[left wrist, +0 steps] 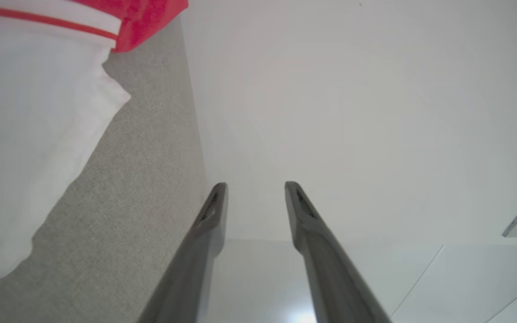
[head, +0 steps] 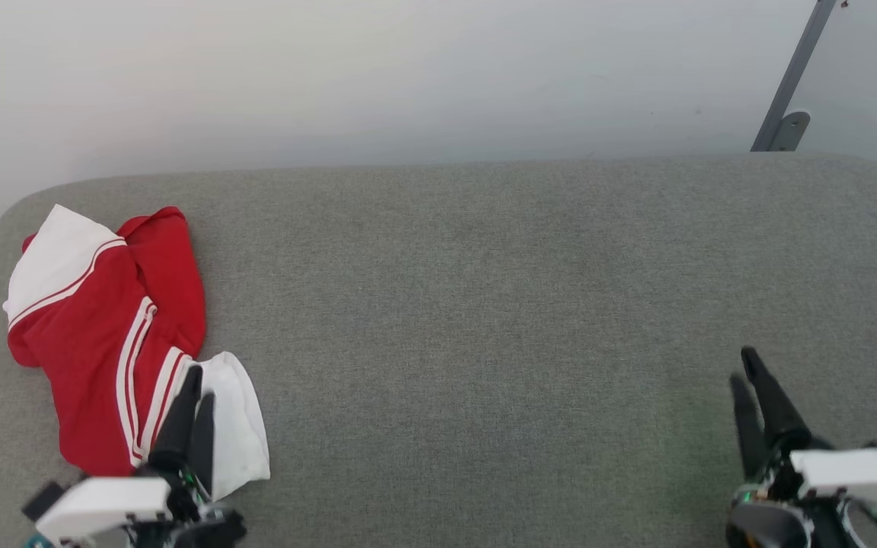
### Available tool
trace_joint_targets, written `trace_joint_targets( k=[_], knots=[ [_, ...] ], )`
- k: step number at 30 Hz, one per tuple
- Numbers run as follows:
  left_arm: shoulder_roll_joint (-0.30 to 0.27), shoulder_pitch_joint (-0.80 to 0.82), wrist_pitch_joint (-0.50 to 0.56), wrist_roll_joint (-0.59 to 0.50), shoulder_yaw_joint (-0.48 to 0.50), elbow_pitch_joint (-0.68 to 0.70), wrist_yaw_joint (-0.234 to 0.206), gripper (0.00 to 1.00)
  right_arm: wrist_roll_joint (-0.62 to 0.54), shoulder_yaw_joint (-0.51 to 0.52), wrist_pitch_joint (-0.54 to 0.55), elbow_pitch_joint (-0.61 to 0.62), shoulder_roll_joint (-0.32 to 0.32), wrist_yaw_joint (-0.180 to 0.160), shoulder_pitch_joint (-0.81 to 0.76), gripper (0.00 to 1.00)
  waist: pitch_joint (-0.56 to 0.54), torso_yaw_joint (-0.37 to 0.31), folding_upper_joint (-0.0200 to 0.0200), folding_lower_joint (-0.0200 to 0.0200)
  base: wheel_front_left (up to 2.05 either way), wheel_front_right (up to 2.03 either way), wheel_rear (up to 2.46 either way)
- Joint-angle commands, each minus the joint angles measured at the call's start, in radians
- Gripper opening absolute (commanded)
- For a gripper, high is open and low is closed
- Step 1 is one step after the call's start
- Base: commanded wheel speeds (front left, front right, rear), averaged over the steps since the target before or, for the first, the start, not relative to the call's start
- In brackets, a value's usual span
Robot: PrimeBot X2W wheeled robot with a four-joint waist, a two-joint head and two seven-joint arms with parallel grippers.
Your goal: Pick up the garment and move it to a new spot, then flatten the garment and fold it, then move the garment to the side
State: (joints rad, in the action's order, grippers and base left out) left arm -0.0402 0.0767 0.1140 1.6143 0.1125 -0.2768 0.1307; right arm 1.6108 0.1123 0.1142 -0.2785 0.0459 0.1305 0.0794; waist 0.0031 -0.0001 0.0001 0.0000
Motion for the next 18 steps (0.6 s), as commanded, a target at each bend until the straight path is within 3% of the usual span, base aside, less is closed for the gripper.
trace_joint_targets(
  k=[1,11,18],
  knots=[
    [0.002,-0.004,-0.001,-0.001,0.0,-0.005,0.0,1.0,0.0,0.0,0.0,-0.004,-0.001,0.0,-0.005,1.0,0.0,0.0,-0.0001,0.0,0.0,0.0,0.0],
    [-0.019,0.015,-0.044,-0.061,-0.017,0.002,0.0,1.0,-0.034,-0.001,-0.028,-0.018,0.024,0.0,0.03,1.0,0.001,0.0,-0.0001,0.0,0.0,0.0,0.0],
    [-0.033,0.028,-0.083,-0.233,-0.021,0.013,-0.001,1.0,-0.155,-0.056,-0.081,-0.015,0.079,0.0,0.054,1.0,0.002,0.001,-0.0001,0.0,0.0,0.0,0.0]
  ],
)
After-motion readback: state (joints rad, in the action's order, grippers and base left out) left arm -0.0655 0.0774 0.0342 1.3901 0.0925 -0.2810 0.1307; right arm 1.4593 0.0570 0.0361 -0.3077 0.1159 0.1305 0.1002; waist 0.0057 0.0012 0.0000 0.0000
